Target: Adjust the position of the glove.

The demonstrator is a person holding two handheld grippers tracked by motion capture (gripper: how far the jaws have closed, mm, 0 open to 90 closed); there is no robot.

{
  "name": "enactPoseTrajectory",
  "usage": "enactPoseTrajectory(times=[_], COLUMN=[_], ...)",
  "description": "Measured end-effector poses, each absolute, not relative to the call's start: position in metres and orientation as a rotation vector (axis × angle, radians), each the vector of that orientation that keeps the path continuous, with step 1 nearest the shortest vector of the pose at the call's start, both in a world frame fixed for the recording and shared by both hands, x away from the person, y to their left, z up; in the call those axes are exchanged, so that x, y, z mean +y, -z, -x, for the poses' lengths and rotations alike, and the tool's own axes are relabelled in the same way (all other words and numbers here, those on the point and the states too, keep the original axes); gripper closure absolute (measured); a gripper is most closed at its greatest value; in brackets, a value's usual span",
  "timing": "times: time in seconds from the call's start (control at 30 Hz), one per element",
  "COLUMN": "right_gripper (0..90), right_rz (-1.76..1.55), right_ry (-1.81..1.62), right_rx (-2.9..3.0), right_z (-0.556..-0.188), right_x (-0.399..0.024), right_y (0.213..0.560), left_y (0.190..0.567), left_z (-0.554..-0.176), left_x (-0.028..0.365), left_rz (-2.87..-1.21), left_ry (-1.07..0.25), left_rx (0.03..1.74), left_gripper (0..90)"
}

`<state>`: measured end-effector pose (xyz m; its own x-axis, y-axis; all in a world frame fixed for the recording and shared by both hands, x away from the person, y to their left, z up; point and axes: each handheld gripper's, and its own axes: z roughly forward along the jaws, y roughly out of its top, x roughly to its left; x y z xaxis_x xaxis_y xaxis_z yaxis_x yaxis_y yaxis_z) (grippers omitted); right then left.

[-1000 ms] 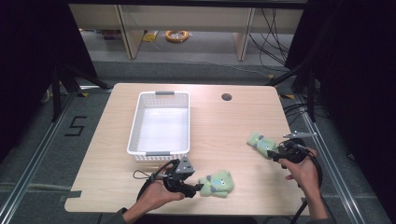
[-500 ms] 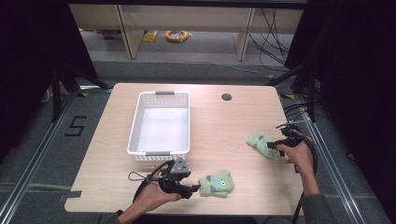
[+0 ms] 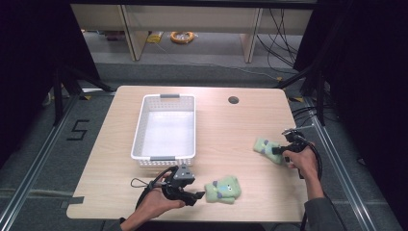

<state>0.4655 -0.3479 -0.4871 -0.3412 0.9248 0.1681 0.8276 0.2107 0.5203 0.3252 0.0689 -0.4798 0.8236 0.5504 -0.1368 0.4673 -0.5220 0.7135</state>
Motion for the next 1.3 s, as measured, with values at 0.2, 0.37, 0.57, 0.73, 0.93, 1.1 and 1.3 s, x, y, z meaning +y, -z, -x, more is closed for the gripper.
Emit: enactPoseTrajectory(times=[0.2, 0.37, 0.57, 0.73, 0.93, 1.1, 1.3], right_gripper=[77.3, 77.7, 77.8, 77.8, 77.7, 77.7, 77.7], right_rz=[-1.622, -1.589, -1.55, -1.53, -1.413, -1.354, -1.27], right_ry=[-0.849, -0.853, -0.924, -1.001, -1.093, -1.144, -1.184], right_rx=[2.25, 2.314, 2.34, 2.37, 2.446, 2.474, 2.564], right_z=[-0.464, -0.459, -0.45, -0.442, -0.431, -0.42, -0.404], right_x=[-0.345, -0.342, -0.333, -0.325, -0.307, -0.287, -0.264], right_y=[0.485, 0.462, 0.434, 0.419, 0.414, 0.417, 0.409], left_y=[0.479, 0.478, 0.479, 0.479, 0.479, 0.479, 0.478], left_z=[-0.328, -0.328, -0.33, -0.33, -0.331, -0.331, -0.332], left_x=[0.071, 0.073, 0.075, 0.077, 0.079, 0.079, 0.081], left_rz=[-2.201, -2.198, -2.196, -2.19, -2.198, -2.192, -2.191], left_ry=[-0.136, -0.139, -0.149, -0.14, -0.165, -0.164, -0.166], left_rx=[0.761, 0.764, 0.776, 0.788, 0.782, 0.786, 0.786], left_gripper=[38.7, 39.0, 39.1, 38.2, 38.0, 37.9, 37.6])
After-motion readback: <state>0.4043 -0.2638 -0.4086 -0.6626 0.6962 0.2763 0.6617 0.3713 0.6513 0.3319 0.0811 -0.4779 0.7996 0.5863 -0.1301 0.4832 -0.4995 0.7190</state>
